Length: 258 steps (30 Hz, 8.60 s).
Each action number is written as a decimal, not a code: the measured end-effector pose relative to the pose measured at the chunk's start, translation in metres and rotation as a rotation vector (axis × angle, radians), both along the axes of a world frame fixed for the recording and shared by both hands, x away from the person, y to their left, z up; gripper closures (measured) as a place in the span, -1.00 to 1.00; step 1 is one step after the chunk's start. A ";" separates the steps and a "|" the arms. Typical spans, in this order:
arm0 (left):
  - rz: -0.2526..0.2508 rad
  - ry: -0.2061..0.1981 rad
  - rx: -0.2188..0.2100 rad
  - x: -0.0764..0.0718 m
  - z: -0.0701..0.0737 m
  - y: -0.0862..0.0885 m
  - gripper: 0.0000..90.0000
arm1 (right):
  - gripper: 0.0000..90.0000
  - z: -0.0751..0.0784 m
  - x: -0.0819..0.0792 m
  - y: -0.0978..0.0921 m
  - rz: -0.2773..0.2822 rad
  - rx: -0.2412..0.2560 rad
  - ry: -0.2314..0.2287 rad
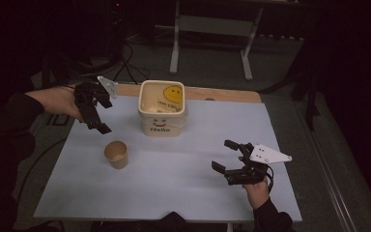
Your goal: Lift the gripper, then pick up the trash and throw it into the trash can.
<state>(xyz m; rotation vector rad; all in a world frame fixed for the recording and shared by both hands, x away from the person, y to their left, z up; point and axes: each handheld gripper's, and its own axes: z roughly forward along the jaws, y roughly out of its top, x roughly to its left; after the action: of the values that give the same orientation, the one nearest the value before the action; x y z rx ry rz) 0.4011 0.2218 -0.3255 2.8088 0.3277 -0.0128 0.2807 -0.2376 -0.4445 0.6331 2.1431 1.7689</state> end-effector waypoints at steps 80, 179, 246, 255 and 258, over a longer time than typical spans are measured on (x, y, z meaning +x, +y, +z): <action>-0.073 0.065 0.099 -0.019 -0.124 -0.014 -0.96 | -0.72 0.001 -0.003 0.002 0.013 -0.024 -0.002; -0.095 0.059 -0.117 0.009 -0.005 -0.041 -0.44 | -0.72 -0.002 0.000 0.002 0.016 -0.025 0.010; -0.056 -0.021 -0.172 0.073 0.034 -0.077 -0.42 | -0.72 -0.004 0.001 0.002 0.026 -0.023 0.027; -0.037 -0.029 -0.142 0.083 0.034 -0.084 -0.42 | -0.71 -0.004 0.001 0.001 0.026 -0.022 0.023; -0.031 -0.027 -0.130 0.087 0.032 -0.086 -0.42 | -0.71 -0.004 0.001 0.001 0.029 -0.021 0.022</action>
<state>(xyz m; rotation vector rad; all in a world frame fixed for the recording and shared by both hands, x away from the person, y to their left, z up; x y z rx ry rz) 0.4882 0.1362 -0.2931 2.6820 0.2674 -0.0027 0.2818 -0.2367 -0.4487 0.6224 2.1937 1.7596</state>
